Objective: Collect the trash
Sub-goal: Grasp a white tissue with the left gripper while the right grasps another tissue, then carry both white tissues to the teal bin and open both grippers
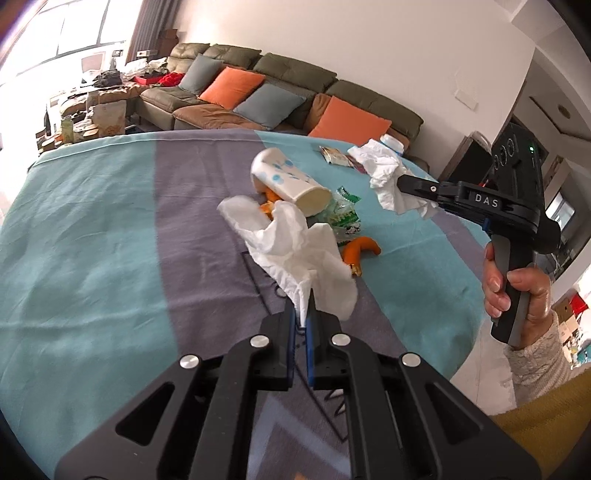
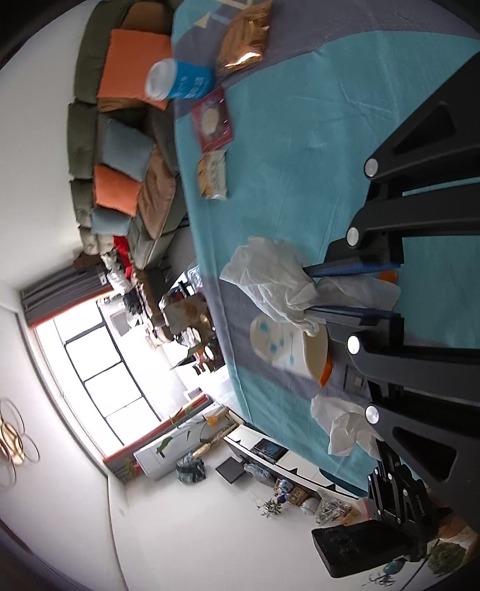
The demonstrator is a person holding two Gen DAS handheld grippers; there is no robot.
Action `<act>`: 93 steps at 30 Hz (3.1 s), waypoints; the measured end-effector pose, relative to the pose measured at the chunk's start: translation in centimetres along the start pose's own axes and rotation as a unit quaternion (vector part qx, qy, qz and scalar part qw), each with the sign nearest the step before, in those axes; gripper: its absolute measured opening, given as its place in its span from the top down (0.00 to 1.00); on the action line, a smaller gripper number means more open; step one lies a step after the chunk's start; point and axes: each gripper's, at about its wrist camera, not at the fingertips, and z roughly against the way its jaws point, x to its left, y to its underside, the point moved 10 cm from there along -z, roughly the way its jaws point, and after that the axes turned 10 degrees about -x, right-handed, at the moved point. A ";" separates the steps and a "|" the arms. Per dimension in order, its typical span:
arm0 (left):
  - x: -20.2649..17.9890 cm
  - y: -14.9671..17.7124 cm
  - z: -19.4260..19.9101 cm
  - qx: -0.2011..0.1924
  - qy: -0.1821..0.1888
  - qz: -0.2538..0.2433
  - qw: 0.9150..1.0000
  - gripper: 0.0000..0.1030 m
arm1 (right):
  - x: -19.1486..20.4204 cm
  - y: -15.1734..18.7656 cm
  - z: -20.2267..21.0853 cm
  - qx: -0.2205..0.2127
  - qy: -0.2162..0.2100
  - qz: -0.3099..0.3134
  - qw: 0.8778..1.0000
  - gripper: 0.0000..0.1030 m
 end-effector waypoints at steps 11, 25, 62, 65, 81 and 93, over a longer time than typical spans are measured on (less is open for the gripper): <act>3.6 0.7 5.5 -0.028 -0.042 0.025 0.998 0.96 | 9.2 0.8 -0.4 0.008 -0.093 0.055 0.994 0.87; 7.6 1.4 10.6 -0.053 -0.099 0.055 0.992 0.96 | 18.5 5.0 -4.4 0.074 -0.176 0.091 0.977 0.86; 17.9 3.5 20.8 -0.102 -0.227 0.140 0.958 0.96 | 32.6 9.2 -10.5 0.149 -0.282 0.157 0.935 0.87; 18.7 3.7 21.5 -0.107 -0.233 0.149 0.955 0.96 | 33.5 9.5 -11.0 0.157 -0.289 0.160 0.931 0.86; 23.0 5.1 24.6 -0.116 -0.279 0.187 0.935 0.95 | 38.8 11.5 -13.5 0.189 -0.311 0.192 0.912 0.86; 26.1 6.5 25.3 -0.107 -0.305 0.204 0.924 0.95 | 42.2 13.8 -14.7 0.213 -0.313 0.216 0.900 0.86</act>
